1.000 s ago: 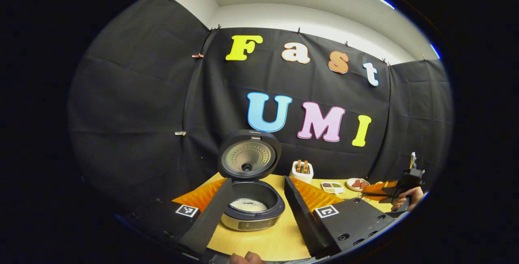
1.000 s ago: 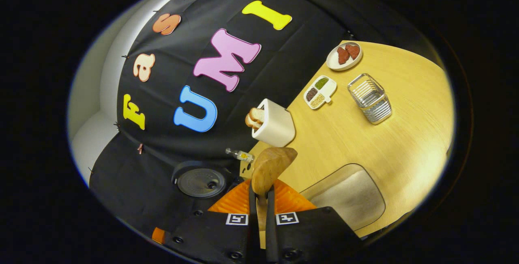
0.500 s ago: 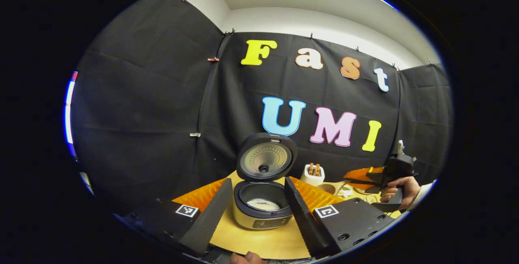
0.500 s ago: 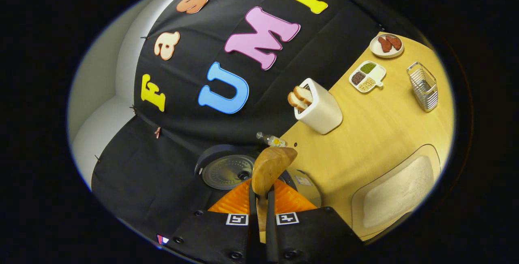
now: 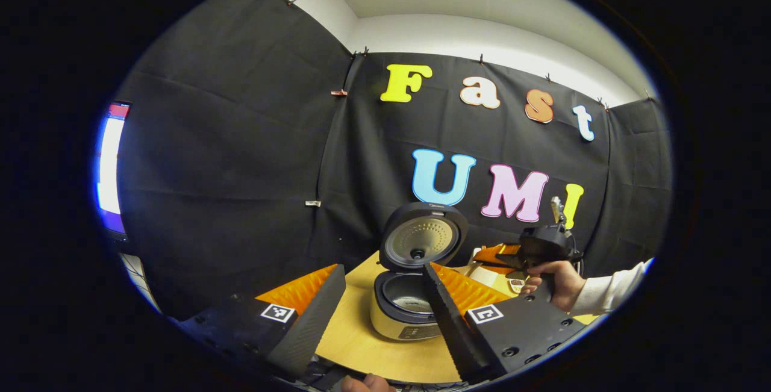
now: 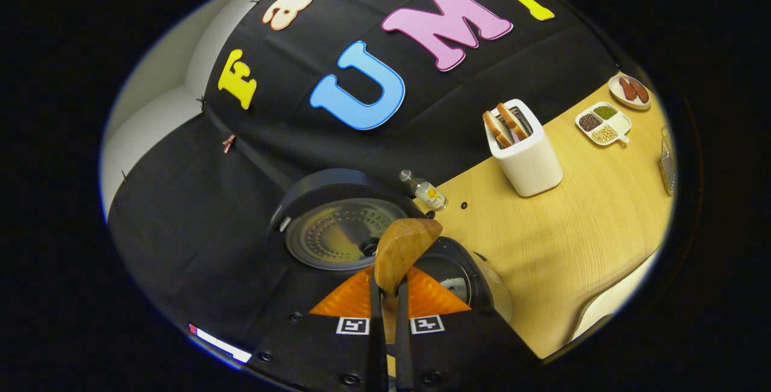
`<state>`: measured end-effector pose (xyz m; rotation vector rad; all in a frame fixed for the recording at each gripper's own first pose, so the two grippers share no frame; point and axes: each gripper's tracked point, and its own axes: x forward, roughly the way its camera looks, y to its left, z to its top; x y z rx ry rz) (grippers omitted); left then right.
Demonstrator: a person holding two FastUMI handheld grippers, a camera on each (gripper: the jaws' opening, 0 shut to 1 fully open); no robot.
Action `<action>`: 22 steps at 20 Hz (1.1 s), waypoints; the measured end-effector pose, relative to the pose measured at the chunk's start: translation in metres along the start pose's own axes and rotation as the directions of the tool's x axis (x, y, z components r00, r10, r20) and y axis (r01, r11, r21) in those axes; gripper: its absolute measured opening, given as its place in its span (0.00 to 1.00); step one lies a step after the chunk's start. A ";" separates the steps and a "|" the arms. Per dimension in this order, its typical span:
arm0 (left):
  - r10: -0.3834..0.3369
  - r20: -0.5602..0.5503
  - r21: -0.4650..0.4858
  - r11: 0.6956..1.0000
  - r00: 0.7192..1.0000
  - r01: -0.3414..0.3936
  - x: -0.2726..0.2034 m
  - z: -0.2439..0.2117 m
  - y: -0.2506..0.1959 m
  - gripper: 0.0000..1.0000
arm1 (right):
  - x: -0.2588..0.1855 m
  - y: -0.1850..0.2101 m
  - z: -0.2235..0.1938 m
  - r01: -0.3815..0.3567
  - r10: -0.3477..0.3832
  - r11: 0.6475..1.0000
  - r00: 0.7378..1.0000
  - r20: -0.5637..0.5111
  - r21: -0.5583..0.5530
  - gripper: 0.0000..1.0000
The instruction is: Close the left gripper, press the button to open the rice cooker; take a wooden spoon from the chopstick holder with the right hand, scoop a spoonful of rice and pour it into the rice cooker, then put the wooden spoon back into the chopstick holder.
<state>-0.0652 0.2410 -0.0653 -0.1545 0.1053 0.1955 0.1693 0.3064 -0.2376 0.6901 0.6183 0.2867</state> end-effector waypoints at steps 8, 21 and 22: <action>0.044 -0.010 0.020 0.999 0.999 -0.044 -0.005 -0.001 0.015 0.89 | 0.048 0.004 -0.031 0.041 -0.064 0.892 0.997 -0.035 -0.451 0.10; 0.048 -0.020 0.029 0.998 0.999 -0.047 0.000 -0.004 0.013 0.89 | 0.057 0.026 -0.056 0.034 -0.033 0.547 0.999 0.019 -0.837 0.30; 0.048 -0.016 0.031 0.998 0.999 -0.047 0.000 -0.003 0.013 0.89 | 0.055 0.024 -0.058 0.027 -0.034 0.541 0.999 0.011 -0.841 0.34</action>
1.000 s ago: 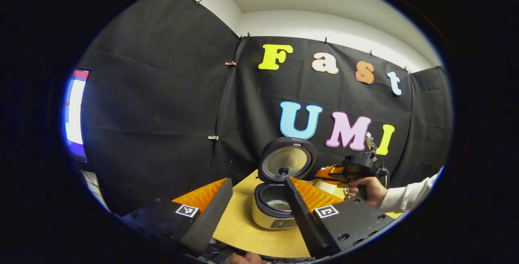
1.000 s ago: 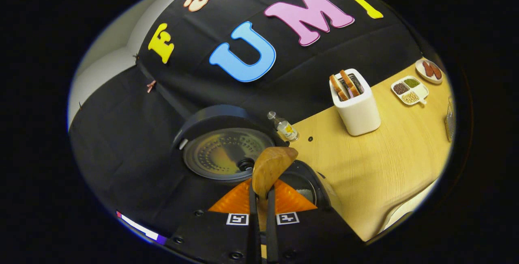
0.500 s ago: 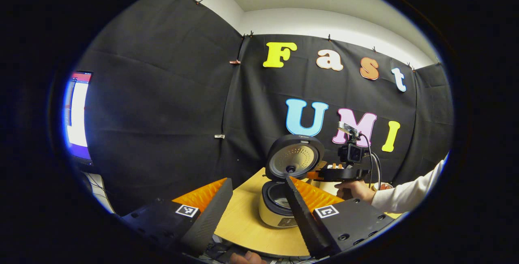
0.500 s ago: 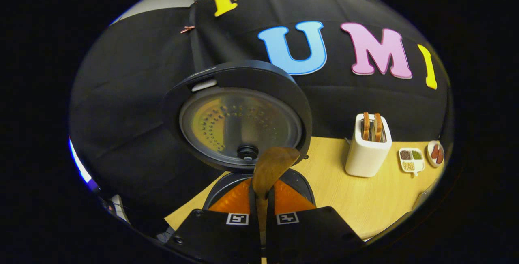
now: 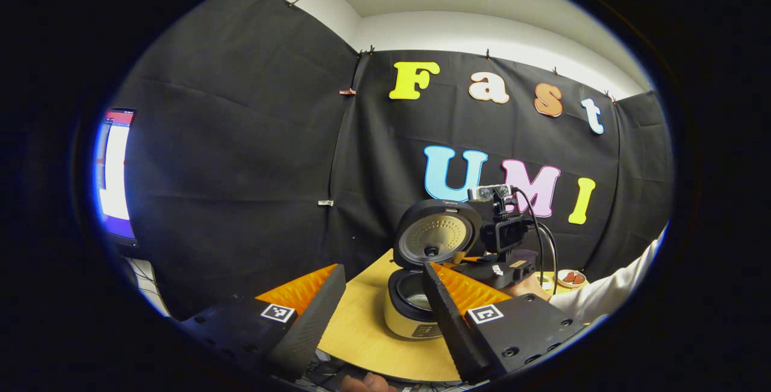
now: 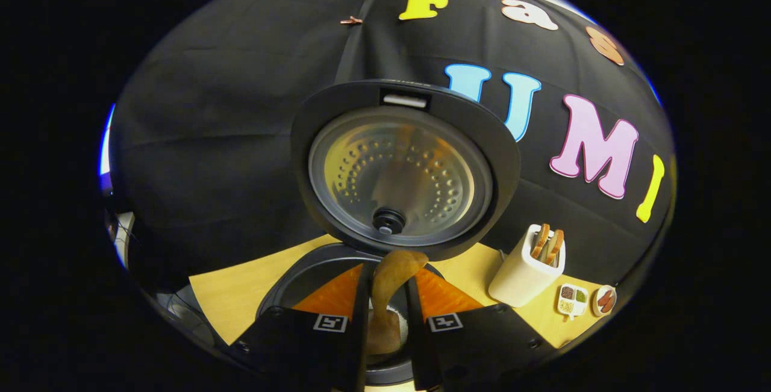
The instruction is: Close the left gripper, press the button to open the rice cooker; take a wooden spoon from the chopstick holder with the right hand, scoop a spoonful of rice and pour it into the rice cooker, then put the wooden spoon back into the chopstick holder.
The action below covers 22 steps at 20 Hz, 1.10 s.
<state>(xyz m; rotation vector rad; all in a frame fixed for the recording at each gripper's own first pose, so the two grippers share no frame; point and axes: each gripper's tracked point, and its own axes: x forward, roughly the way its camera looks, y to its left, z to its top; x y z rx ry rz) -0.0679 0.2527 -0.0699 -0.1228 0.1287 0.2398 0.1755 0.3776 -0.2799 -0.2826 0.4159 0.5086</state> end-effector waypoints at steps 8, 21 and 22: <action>0.002 -0.007 -0.020 1.000 1.000 -0.002 0.003 -0.004 -0.001 0.89 | 0.000 -0.011 -0.004 0.006 -0.005 0.994 1.000 -0.006 0.106 0.37; 0.037 -0.026 -0.010 0.999 0.999 -0.037 0.009 -0.008 0.012 0.89 | 0.006 -0.006 0.005 0.015 -0.017 0.982 1.000 0.010 0.187 0.16; 0.034 -0.024 -0.005 0.999 0.999 -0.034 0.012 -0.008 0.011 0.89 | -0.002 -0.007 0.015 0.006 -0.012 0.980 0.999 0.032 0.197 0.16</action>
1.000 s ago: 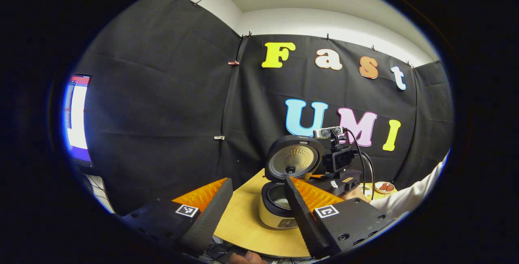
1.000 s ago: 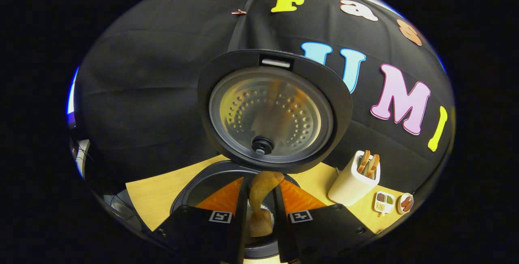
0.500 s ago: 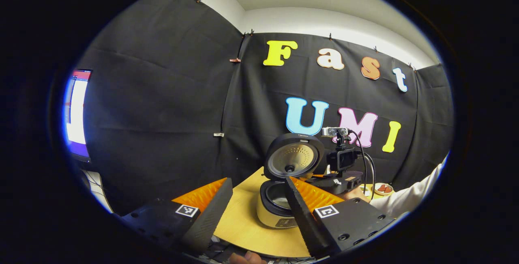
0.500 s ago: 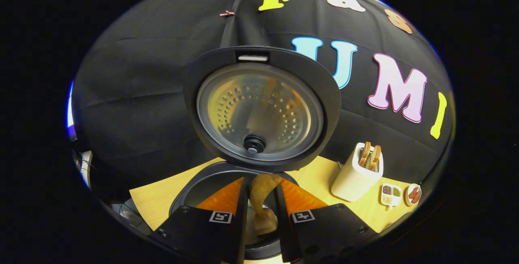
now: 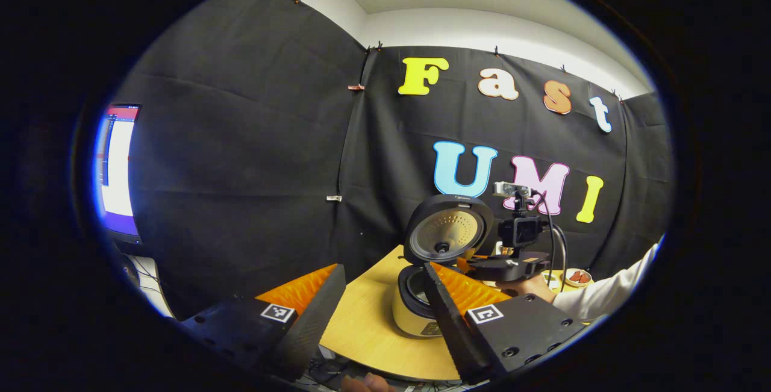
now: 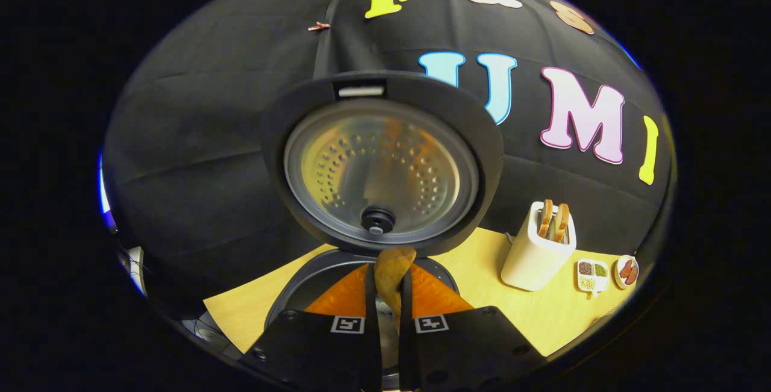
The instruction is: Close the left gripper, press the button to open the rice cooker; take a wooden spoon from the chopstick holder with the right hand, scoop a spoonful of rice and pour it into the rice cooker, then put the wooden spoon back into the chopstick holder.
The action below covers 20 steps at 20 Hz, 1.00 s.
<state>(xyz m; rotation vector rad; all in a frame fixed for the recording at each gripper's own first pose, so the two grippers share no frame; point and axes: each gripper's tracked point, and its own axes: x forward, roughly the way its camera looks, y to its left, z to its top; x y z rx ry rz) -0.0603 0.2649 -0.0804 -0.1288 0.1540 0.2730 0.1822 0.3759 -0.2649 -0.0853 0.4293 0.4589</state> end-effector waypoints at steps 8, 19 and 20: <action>-0.067 0.020 0.021 0.998 0.998 0.067 0.029 0.012 -0.031 0.89 | -0.046 -0.033 0.073 -0.069 0.034 0.948 0.993 0.116 0.312 0.15; -0.185 0.106 -0.029 0.982 0.977 0.189 0.131 0.057 -0.111 0.89 | -0.168 -0.212 0.106 -0.016 -0.120 0.797 0.975 0.185 0.603 0.15; -0.191 0.118 -0.032 0.980 0.974 0.196 0.140 0.061 -0.122 0.89 | -0.179 -0.235 0.102 0.007 -0.146 0.794 0.973 0.179 0.608 0.15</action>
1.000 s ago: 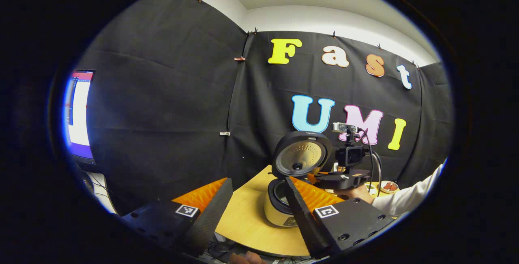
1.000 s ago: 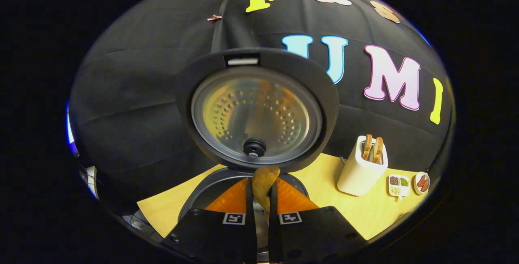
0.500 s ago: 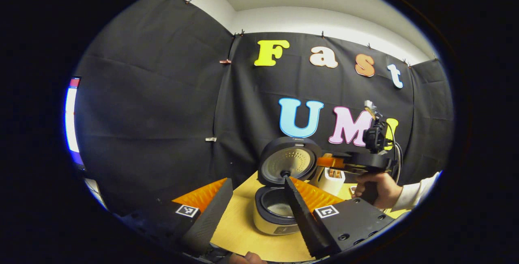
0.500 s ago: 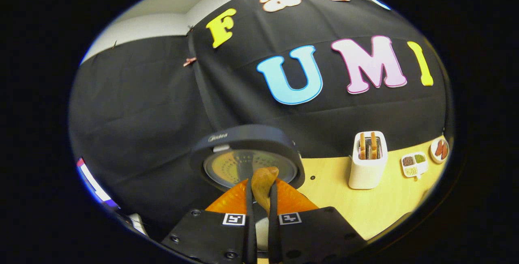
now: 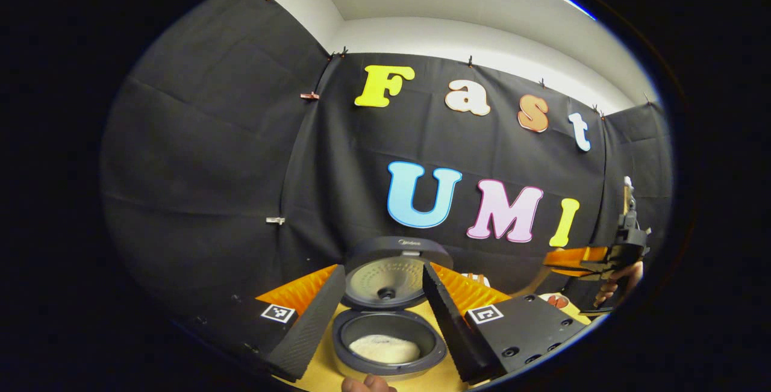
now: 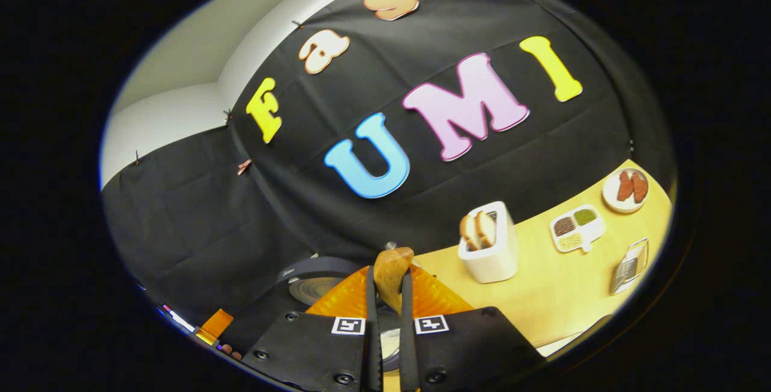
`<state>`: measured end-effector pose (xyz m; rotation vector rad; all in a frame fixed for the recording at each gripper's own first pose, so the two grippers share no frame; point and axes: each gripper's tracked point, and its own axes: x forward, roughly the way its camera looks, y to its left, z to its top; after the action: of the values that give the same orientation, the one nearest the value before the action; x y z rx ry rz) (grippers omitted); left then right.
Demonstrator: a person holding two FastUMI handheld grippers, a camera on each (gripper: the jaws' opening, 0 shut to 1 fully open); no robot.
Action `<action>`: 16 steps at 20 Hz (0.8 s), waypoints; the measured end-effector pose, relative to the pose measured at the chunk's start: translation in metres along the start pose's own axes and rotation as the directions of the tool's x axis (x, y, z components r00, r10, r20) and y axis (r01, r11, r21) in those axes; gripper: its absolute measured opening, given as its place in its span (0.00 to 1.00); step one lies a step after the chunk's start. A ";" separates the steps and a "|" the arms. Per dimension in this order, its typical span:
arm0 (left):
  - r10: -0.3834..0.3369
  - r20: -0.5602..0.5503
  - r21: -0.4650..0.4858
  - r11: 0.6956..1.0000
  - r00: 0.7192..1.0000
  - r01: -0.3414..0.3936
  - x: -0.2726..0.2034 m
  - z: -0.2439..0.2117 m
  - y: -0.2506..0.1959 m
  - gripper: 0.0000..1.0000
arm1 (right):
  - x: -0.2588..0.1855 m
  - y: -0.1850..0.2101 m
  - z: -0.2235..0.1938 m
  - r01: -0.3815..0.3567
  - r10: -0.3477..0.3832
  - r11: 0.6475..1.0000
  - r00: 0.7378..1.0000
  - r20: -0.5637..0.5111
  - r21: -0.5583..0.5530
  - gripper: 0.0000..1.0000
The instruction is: Close the left gripper, press the button to open the rice cooker; take a wooden spoon from the chopstick holder with the right hand, scoop a spoonful of rice and pour it into the rice cooker, then put the wooden spoon back into the chopstick holder.
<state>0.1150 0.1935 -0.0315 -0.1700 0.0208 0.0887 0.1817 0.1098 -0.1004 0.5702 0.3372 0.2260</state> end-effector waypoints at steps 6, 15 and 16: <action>-0.019 0.049 -0.028 0.999 0.999 0.021 0.060 0.018 -0.041 0.89 | -0.041 -0.122 0.059 0.148 -0.148 0.989 0.987 0.056 0.008 0.15; 0.005 0.039 0.029 1.000 0.999 -0.006 0.112 0.019 -0.084 0.88 | -0.071 -0.287 0.080 0.302 -0.303 0.953 0.952 0.042 0.041 0.15; 0.014 0.032 0.024 1.000 0.999 -0.014 0.113 0.017 -0.086 0.88 | -0.072 -0.302 0.078 0.312 -0.313 0.950 0.949 0.033 0.037 0.15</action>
<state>0.2353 0.1216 -0.0034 -0.1447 -0.0086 0.1050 0.1790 -0.1972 -0.1904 0.5427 0.3889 -0.0962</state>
